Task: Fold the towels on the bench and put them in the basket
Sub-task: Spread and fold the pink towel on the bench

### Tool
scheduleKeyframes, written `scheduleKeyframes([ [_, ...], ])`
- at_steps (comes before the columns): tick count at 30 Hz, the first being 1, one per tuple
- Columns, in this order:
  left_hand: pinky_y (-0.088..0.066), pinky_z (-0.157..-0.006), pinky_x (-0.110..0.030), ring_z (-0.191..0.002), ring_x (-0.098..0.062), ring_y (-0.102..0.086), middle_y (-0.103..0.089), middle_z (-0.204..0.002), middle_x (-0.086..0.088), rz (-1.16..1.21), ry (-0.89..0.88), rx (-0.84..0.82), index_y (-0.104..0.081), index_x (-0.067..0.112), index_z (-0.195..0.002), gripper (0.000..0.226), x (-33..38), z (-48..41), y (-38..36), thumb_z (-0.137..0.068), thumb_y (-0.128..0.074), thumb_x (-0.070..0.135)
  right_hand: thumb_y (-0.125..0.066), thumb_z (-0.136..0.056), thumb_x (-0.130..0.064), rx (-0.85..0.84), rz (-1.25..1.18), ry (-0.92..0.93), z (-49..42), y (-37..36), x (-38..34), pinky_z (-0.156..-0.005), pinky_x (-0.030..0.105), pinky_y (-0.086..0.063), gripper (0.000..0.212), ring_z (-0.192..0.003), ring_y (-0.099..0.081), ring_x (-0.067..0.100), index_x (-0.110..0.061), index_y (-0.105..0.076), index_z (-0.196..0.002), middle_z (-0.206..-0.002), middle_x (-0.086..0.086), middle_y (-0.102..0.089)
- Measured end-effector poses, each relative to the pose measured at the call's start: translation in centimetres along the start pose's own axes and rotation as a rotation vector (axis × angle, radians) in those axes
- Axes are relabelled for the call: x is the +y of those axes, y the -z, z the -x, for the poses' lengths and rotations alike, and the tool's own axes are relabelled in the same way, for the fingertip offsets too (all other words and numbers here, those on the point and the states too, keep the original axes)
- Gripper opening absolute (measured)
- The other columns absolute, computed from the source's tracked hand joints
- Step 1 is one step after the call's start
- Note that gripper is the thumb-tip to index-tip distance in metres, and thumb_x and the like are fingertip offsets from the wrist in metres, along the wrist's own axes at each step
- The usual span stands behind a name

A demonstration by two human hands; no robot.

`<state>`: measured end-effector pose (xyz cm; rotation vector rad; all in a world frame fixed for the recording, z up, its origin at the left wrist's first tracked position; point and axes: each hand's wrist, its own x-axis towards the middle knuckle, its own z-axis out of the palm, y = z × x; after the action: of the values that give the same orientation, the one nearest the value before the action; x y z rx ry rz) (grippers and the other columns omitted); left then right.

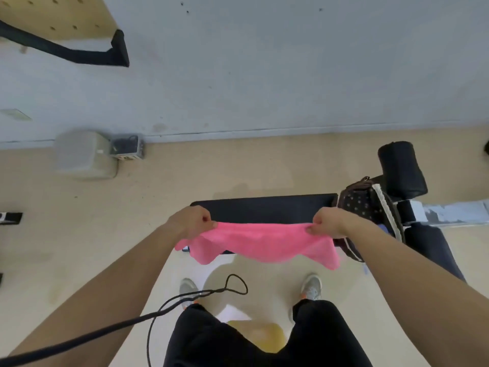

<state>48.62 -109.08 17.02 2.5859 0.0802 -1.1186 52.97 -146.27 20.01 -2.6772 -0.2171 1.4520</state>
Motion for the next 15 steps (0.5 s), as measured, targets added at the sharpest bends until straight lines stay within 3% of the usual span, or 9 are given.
scheduleKeyframes([
  [4, -0.049, -0.073, -0.035, -0.080, -0.018, -0.060, -0.064, -0.080, 0.006, 0.011, -0.026, 0.031, -0.065, 0.022, -0.077, 0.033, -0.7, -6.0, -2.0, -0.092, -0.053, 0.049, -0.047, -0.095, -0.039, 0.140, 0.024, -0.032, -5.9, -0.6, 0.4, -0.062, 0.032, -0.044, 0.033, -0.069, -0.057, 0.018, -0.017, -0.054, -0.070, -0.072, -0.001, -0.059],
  [8, -0.047, -0.072, -0.032, -0.083, -0.019, -0.059, -0.066, -0.088, 0.004, -0.065, -0.038, 0.076, -0.058, 0.031, -0.078, 0.027, -2.6, -16.0, -6.4, -0.094, -0.049, 0.051, -0.043, -0.093, -0.039, 0.248, 0.092, -0.089, -16.8, -3.8, 1.4, -0.075, 0.037, -0.054, 0.026, -0.084, -0.063, 0.023, -0.023, -0.056, -0.078, -0.088, -0.001, -0.064],
  [12, -0.048, -0.070, -0.033, -0.084, -0.023, -0.059, -0.064, -0.090, -0.001, -0.086, -0.049, 0.311, -0.064, 0.022, -0.098, 0.029, -4.8, -25.7, -10.6, -0.099, -0.048, 0.047, -0.044, -0.094, -0.038, 0.400, 0.131, -0.097, -28.0, -6.3, 2.6, -0.086, 0.041, -0.052, 0.029, -0.104, -0.063, 0.034, -0.020, -0.064, -0.106, -0.114, 0.012, -0.064],
  [15, -0.044, -0.067, -0.033, -0.084, -0.021, -0.058, -0.063, -0.091, 0.002, -0.114, -0.041, 0.452, -0.063, 0.024, -0.098, 0.032, -6.2, -30.7, -12.9, -0.099, -0.046, 0.050, -0.042, -0.096, -0.039, 0.507, 0.162, -0.095, -33.8, -7.3, 3.2, -0.086, 0.044, -0.049, 0.037, -0.110, -0.060, 0.038, -0.017, -0.060, -0.121, -0.120, 0.016, -0.057],
])
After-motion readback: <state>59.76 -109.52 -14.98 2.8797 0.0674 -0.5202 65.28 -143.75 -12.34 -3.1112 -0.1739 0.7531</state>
